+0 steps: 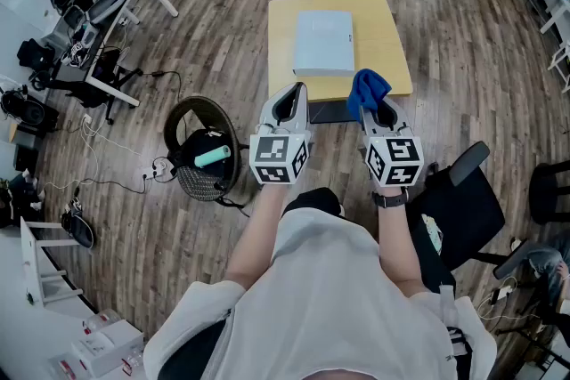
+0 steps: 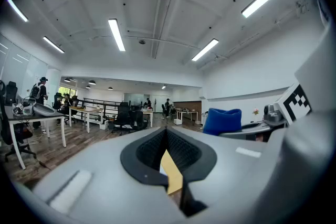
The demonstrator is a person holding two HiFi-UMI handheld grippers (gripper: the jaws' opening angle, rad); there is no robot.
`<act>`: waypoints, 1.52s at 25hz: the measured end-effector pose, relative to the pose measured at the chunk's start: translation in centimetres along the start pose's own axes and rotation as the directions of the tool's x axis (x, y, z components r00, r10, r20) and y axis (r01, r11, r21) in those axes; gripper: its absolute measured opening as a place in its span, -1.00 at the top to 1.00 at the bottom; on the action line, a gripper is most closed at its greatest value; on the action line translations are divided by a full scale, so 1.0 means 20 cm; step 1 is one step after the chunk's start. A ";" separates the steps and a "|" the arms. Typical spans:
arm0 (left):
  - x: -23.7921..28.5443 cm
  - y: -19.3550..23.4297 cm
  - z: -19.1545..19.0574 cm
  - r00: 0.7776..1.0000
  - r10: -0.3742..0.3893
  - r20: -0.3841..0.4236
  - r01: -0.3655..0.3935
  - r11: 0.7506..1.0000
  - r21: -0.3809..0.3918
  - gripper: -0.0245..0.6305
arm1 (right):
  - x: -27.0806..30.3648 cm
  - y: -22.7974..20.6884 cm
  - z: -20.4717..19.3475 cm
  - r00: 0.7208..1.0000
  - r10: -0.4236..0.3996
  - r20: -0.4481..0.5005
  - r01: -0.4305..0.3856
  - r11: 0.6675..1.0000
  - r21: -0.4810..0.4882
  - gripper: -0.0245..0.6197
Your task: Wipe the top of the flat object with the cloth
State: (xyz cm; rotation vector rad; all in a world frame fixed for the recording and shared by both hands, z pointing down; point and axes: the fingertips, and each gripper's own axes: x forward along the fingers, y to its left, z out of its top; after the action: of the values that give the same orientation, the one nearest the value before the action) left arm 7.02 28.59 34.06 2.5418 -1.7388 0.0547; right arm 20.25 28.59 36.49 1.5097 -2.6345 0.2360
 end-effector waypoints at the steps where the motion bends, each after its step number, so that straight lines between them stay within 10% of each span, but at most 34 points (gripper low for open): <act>1: 0.01 -0.01 0.00 1.000 0.003 0.004 -0.003 1.000 0.001 0.90 | 0.00 -0.02 0.01 1.000 0.002 0.004 -0.002 1.000 0.001 0.76; 17: 0.37 0.06 -0.04 0.997 -0.077 0.010 0.077 0.995 -0.061 0.90 | 0.30 -0.22 0.09 0.998 -0.023 0.059 0.022 1.000 0.022 0.76; 38: 1.53 1.06 0.04 0.987 -0.157 0.042 0.158 0.986 -0.044 0.90 | 1.79 -0.47 0.31 0.994 -0.101 -0.031 0.100 0.995 -0.005 0.76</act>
State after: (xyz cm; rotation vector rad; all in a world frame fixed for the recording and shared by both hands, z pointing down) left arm -1.67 -7.58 35.83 2.6523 -1.5252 -0.0426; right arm 10.18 -7.63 36.98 1.6181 -2.5249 0.2443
